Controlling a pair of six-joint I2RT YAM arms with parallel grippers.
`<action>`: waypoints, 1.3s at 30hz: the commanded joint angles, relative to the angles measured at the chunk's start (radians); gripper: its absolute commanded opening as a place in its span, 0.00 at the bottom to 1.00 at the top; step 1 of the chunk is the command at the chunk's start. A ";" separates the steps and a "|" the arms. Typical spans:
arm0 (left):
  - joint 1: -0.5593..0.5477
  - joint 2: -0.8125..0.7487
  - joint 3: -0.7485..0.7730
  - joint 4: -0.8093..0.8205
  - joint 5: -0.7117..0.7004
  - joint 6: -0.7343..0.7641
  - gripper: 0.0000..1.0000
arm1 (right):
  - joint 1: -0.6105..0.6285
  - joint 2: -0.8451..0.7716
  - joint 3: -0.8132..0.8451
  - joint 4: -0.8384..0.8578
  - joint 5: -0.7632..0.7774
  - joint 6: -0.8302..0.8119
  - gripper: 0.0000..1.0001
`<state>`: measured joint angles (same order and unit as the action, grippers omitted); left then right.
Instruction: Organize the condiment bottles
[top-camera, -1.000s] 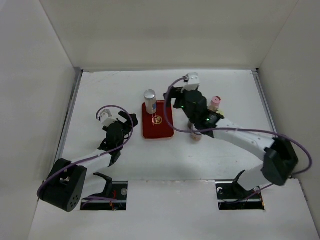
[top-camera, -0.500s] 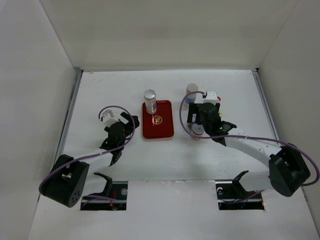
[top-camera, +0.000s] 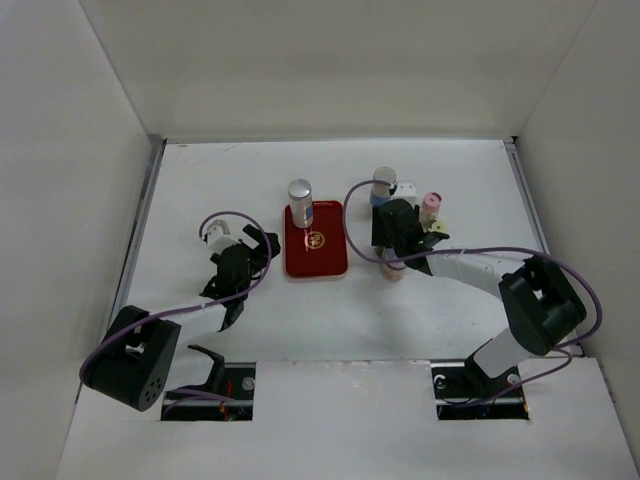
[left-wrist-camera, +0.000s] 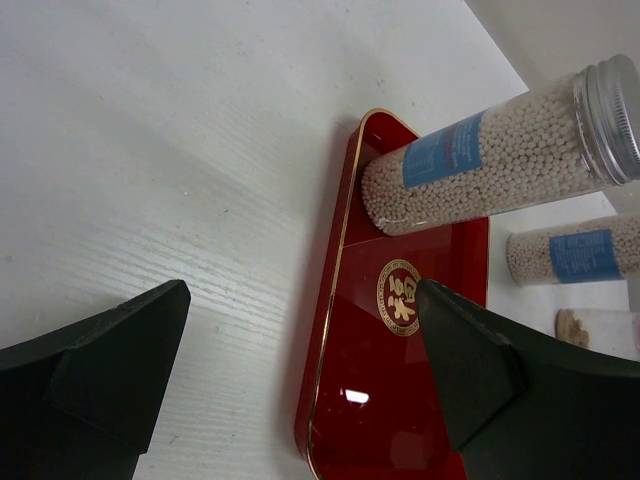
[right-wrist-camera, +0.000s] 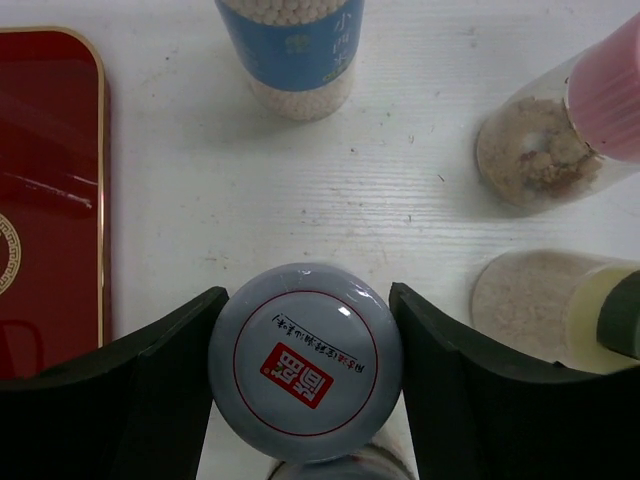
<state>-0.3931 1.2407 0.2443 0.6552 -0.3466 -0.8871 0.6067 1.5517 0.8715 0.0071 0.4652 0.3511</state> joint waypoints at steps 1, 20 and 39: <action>0.004 -0.007 0.026 0.050 0.015 -0.006 1.00 | -0.009 -0.001 0.069 0.034 0.029 -0.011 0.63; 0.015 -0.012 0.021 0.052 0.012 -0.004 1.00 | 0.078 0.263 0.438 0.234 -0.077 -0.018 0.56; 0.010 -0.004 0.026 0.052 0.003 -0.003 1.00 | 0.112 0.342 0.515 0.252 -0.054 -0.006 0.86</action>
<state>-0.3847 1.2411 0.2443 0.6556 -0.3420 -0.8871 0.7063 2.0022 1.3804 0.1844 0.3813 0.3439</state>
